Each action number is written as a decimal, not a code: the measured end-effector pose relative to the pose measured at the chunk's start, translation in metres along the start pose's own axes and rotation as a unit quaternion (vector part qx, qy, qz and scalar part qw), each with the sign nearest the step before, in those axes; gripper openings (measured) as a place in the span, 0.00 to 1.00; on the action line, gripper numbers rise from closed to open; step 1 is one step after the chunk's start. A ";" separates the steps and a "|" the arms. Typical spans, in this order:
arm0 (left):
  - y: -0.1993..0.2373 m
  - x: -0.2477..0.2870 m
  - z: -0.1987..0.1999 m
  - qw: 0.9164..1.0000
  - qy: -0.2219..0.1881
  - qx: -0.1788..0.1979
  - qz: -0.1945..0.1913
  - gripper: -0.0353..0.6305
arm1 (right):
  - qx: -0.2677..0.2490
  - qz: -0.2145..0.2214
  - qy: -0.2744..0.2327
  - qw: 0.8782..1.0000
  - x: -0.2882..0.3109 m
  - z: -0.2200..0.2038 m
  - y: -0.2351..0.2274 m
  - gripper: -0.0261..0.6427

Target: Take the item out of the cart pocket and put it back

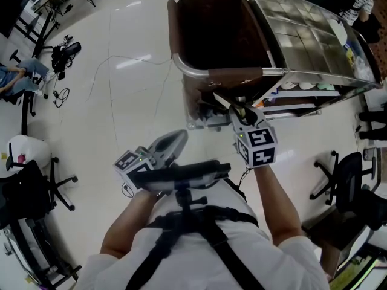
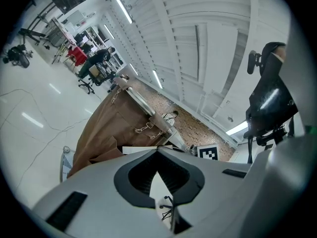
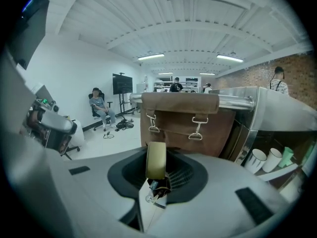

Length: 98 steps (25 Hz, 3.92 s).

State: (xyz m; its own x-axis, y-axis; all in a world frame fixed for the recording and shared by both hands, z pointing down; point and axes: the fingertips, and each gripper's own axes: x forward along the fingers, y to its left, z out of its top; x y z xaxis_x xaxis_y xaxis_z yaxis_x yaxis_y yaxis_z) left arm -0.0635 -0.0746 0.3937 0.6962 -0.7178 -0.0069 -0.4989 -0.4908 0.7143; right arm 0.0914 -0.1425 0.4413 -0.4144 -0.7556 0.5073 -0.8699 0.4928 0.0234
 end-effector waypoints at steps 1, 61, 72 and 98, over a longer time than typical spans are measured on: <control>0.000 0.000 0.000 1.000 0.000 0.000 0.000 0.04 | 0.001 -0.001 -0.001 1.000 -0.002 0.000 -0.001 0.15; -0.024 0.009 0.019 0.999 -0.003 0.025 -0.020 0.04 | 0.021 0.000 -0.078 0.997 -0.105 0.051 -0.003 0.15; -0.037 0.004 0.033 0.999 -0.020 0.046 -0.021 0.04 | 0.025 -0.001 -0.093 0.995 -0.132 0.062 -0.006 0.15; -0.039 -0.004 0.046 0.998 -0.027 0.059 0.002 0.04 | 0.039 0.014 -0.097 0.994 -0.139 0.068 -0.011 0.15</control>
State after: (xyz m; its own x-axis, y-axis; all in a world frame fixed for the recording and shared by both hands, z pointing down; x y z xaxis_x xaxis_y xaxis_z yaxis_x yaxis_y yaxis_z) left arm -0.0705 -0.0751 0.3335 0.6667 -0.7439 -0.0454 -0.5605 -0.5407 0.6273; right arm 0.1404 -0.0720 0.3114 -0.4760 -0.8150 0.3304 -0.8724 0.4852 -0.0598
